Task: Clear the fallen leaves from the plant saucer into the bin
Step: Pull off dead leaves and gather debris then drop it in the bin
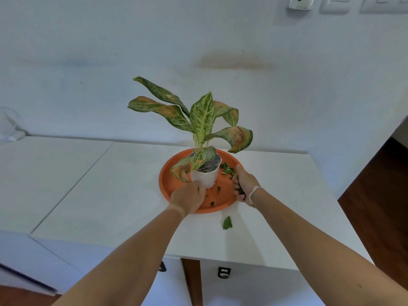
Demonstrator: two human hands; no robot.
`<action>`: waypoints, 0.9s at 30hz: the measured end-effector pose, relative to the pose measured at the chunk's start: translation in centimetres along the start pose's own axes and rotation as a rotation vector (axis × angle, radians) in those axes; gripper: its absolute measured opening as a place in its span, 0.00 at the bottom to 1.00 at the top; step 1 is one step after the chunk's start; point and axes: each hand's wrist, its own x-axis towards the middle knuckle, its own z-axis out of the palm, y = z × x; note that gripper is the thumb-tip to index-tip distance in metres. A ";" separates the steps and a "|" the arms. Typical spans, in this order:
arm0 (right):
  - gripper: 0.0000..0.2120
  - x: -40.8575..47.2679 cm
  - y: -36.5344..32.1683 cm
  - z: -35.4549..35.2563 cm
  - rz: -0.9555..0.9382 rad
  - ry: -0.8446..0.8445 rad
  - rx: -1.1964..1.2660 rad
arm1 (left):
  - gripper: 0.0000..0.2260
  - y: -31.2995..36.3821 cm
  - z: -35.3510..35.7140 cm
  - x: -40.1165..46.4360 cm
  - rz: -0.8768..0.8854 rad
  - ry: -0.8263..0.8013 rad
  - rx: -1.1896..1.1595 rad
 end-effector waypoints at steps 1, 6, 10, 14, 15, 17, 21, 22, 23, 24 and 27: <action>0.24 0.1 -0.1 0.0 -0.004 -0.008 -0.007 | 0.16 0.1 -0.2 -0.1 0.002 -0.005 -0.016; 0.12 0.1 -0.4 0.3 -0.044 -0.111 -0.146 | 0.14 0.1 -0.8 -0.5 -0.005 -0.022 -0.078; 0.13 0.1 -0.4 0.8 -0.232 -0.074 -0.514 | 0.15 -0.3 -0.7 -0.4 -0.014 -0.038 -0.058; 0.15 0.9 0.1 1.2 -0.396 -0.032 -0.949 | 0.15 -0.3 -0.3 -0.3 0.020 -0.069 0.001; 0.15 1.0 0.1 1.2 -0.403 -0.028 -1.039 | 0.15 -0.2 -0.2 -0.3 0.035 -0.067 0.028; 0.14 1.2 0.2 1.3 -0.419 -0.029 -1.195 | 0.15 -0.2 -0.1 -0.3 0.062 -0.054 0.067; 0.12 1.8 0.9 1.5 -0.495 0.043 -1.332 | 0.17 -0.3 0.3 -0.3 0.088 -0.029 0.105; 0.12 2.0 1.1 1.5 -0.516 0.061 -1.354 | 0.17 -0.2 0.3 -0.3 0.092 -0.026 0.117; 0.12 2.1 1.3 1.6 -0.538 0.073 -1.382 | 0.17 -0.2 0.3 -0.3 0.093 -0.032 0.132; 0.12 2.3 1.5 1.7 -0.560 0.078 -1.414 | 0.16 -0.2 0.4 -0.2 0.096 -0.040 0.145; 0.12 2.7 1.9 2.1 -0.605 0.087 -1.463 | 0.16 0.0 0.6 0.0 0.098 -0.087 0.167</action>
